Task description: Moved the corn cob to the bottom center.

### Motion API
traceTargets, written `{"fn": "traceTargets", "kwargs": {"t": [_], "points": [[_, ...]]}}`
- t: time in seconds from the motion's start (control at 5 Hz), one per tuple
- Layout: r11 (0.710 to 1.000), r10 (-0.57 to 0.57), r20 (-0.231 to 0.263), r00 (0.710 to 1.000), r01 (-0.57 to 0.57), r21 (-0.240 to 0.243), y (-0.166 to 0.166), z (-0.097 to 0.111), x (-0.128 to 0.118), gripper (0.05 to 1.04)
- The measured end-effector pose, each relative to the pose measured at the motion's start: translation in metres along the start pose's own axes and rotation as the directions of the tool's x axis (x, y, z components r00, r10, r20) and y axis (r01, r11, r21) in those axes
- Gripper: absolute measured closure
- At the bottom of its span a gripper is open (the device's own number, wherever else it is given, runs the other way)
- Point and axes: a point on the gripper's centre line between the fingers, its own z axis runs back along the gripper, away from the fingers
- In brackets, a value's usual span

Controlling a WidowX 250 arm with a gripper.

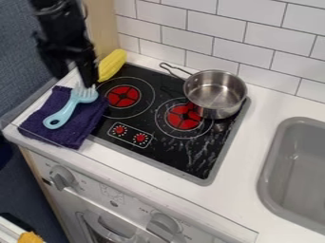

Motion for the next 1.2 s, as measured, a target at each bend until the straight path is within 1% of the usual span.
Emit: {"fn": "traceTargets", "kwargs": {"t": [0.2,0.4,0.6,0.8,1.0,1.2], "points": [[0.997,0.068,0.005,0.998,-0.068,0.025,0.019,-0.012,0.041,0.083],[0.992,0.118,-0.003,0.993,-0.117,0.04,0.036,-0.027,0.068,0.083],[0.989,0.136,-0.02,0.991,-0.134,0.059,0.043,-0.038,0.071,0.083],[0.988,0.15,-0.055,0.987,-0.147,0.056,0.042,-0.057,0.064,0.083],[0.986,0.157,-0.058,0.986,-0.154,0.056,0.039,-0.067,0.06,0.083],[0.985,0.164,-0.084,0.983,-0.159,0.059,0.037,-0.082,0.057,0.112]]}}
